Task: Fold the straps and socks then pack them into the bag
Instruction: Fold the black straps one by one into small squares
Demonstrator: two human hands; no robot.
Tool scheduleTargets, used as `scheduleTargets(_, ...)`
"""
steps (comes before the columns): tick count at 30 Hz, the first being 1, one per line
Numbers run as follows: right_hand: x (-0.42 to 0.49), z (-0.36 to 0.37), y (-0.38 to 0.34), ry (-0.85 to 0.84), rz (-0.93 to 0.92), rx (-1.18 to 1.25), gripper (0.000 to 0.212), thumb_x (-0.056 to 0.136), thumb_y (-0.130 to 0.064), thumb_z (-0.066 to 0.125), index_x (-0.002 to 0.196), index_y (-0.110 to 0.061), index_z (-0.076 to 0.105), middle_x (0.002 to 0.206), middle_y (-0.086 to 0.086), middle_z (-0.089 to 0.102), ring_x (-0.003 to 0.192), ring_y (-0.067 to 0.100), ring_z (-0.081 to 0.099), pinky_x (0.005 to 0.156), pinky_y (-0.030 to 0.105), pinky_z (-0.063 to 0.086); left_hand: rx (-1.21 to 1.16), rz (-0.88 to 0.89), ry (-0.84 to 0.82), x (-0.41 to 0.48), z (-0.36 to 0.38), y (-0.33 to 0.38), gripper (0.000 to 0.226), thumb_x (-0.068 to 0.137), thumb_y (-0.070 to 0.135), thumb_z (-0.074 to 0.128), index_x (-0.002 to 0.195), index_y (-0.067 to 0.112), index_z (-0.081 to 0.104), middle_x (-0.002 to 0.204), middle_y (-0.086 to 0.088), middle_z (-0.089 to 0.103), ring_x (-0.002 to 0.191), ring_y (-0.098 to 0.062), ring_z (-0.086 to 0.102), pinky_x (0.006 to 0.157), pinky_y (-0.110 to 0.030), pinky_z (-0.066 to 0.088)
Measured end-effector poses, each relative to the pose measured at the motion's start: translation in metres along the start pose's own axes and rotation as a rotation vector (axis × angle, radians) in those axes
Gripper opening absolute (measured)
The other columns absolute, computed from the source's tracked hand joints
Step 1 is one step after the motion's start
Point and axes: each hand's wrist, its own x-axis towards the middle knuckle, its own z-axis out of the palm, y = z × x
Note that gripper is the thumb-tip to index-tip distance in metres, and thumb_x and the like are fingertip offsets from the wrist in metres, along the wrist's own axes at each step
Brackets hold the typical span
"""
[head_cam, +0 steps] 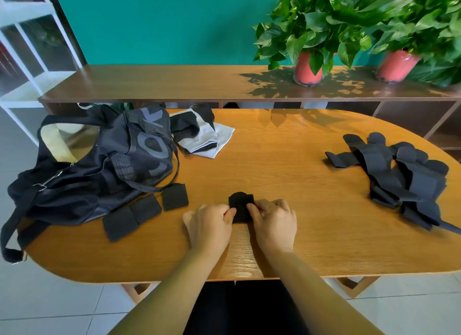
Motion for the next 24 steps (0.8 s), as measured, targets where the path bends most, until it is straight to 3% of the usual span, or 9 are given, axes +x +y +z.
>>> scheduleTargets(6, 0.005, 0.004, -0.003, -0.061, 0.049, -0.067, 0.021, 0.086, -0.039, 0.063, 0.087, -0.022, 0.074, 0.067, -0.002, 0.066, 0.086, 0.019, 0.054, 0.068, 0.031, 0.025, 0.015, -0.042, -0.015, 0.006, 0.001, 0.003, 0.030, 0.090, 0.055, 0.054, 0.078, 0.030, 0.065, 0.066, 0.011, 0.059, 0.075, -0.009, 0.051, 0.074, -0.033, 0.021)
scheduleTargets(10, 0.009, 0.006, -0.005, -0.105, 0.084, -0.099, 0.027, 0.086, -0.044, 0.061, 0.095, -0.021, 0.071, 0.076, -0.002, 0.068, 0.093, 0.019, 0.052, 0.071, 0.033, 0.031, 0.020, -0.077, -0.022, 0.011, 0.003, 0.005, 0.024, 0.089, 0.056, 0.055, 0.083, 0.034, 0.062, 0.069, 0.013, 0.060, 0.076, -0.008, 0.055, 0.076, -0.033, 0.022)
scheduleTargets(16, 0.010, 0.005, -0.003, -0.122, 0.082, -0.145, 0.026, 0.084, -0.044, 0.064, 0.084, -0.018, 0.061, 0.080, -0.002, 0.068, 0.089, 0.023, 0.052, 0.070, 0.035, 0.035, 0.095, -0.083, -0.049, 0.016, 0.005, 0.008, 0.026, 0.089, 0.057, 0.054, 0.078, 0.034, 0.056, 0.066, 0.012, 0.058, 0.075, -0.009, 0.057, 0.079, -0.035, 0.026)
scheduleTargets(20, 0.009, 0.002, -0.002, -0.157, 0.088, -0.072, 0.024, 0.087, -0.046, 0.058, 0.090, -0.022, 0.063, 0.090, -0.006, 0.067, 0.093, 0.019, 0.050, 0.073, 0.033, 0.034, -0.036, -0.081, -0.028, 0.012, 0.001, 0.004, 0.022, 0.090, 0.053, 0.055, 0.104, 0.036, 0.058, 0.084, 0.015, 0.063, 0.087, -0.007, 0.059, 0.081, -0.032, 0.028)
scheduleTargets(24, 0.000, -0.004, 0.002, -0.157, 0.021, -0.022, 0.027, 0.085, -0.044, 0.061, 0.100, -0.023, 0.067, 0.096, -0.007, 0.066, 0.095, 0.017, 0.052, 0.074, 0.032, 0.037, -0.188, 0.031, -0.007, 0.003, 0.000, -0.003, 0.040, 0.092, 0.040, 0.059, 0.130, 0.032, 0.051, 0.120, 0.013, 0.058, 0.113, -0.008, 0.053, 0.097, -0.035, 0.033)
